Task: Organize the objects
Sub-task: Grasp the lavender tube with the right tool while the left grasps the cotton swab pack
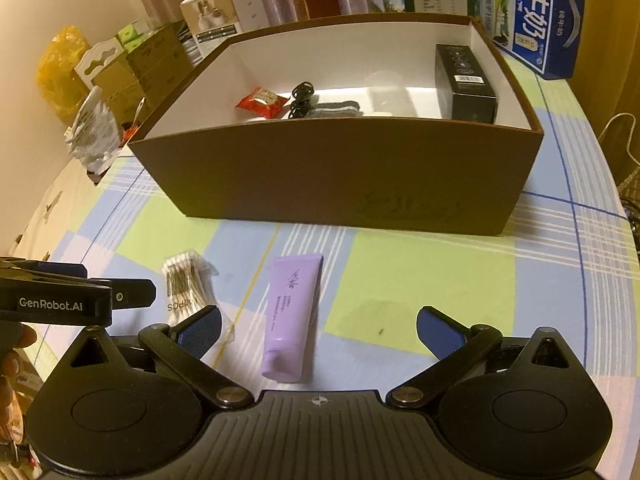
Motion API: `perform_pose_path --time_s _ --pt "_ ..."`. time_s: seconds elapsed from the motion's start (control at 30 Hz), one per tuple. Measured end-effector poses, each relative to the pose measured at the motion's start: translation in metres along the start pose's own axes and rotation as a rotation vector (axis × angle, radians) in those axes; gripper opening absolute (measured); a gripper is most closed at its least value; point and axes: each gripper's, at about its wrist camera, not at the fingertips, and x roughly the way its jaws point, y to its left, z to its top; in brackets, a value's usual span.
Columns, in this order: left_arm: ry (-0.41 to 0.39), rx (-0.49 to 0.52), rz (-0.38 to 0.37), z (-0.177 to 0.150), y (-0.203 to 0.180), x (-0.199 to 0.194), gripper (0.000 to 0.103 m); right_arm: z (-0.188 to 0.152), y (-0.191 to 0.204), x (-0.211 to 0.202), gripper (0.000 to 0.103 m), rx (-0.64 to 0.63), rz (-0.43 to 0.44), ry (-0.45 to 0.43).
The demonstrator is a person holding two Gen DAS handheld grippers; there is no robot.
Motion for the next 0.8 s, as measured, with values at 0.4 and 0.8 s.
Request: perform_pose_path --time_s 0.4,0.8 --pt "0.024 -0.017 0.017 -0.011 0.013 0.013 0.095 -0.015 0.017 0.02 0.076 -0.078 0.025 0.021" --pt "0.024 -0.013 0.004 -0.015 0.016 0.024 0.093 -0.021 0.027 0.055 0.048 -0.129 0.006 0.034"
